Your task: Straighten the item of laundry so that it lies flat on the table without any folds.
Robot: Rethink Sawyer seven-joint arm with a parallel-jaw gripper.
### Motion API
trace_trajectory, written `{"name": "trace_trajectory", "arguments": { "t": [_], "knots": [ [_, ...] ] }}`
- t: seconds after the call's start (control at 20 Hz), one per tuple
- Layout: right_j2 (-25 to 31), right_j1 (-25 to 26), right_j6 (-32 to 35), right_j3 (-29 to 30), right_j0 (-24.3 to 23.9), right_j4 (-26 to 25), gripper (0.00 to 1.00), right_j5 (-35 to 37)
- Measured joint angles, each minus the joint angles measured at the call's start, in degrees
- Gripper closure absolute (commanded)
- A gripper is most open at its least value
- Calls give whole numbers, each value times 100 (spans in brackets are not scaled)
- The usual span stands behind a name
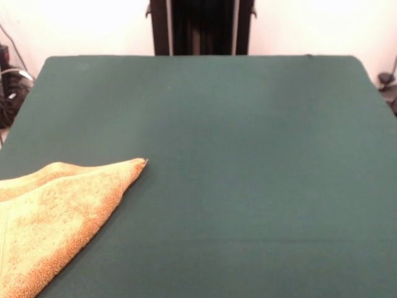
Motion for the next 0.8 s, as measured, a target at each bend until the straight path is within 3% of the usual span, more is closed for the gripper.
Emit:
{"name": "trace_trajectory", "arguments": {
  "t": [0.25,0.5,0.8],
  "knots": [
    [0,-202,0,546,109,-4,100,-543],
    [-2,-613,0,1816,399,25,100,-1660],
    [-187,-940,-1,2989,671,284,100,-2473]
  ]
}}
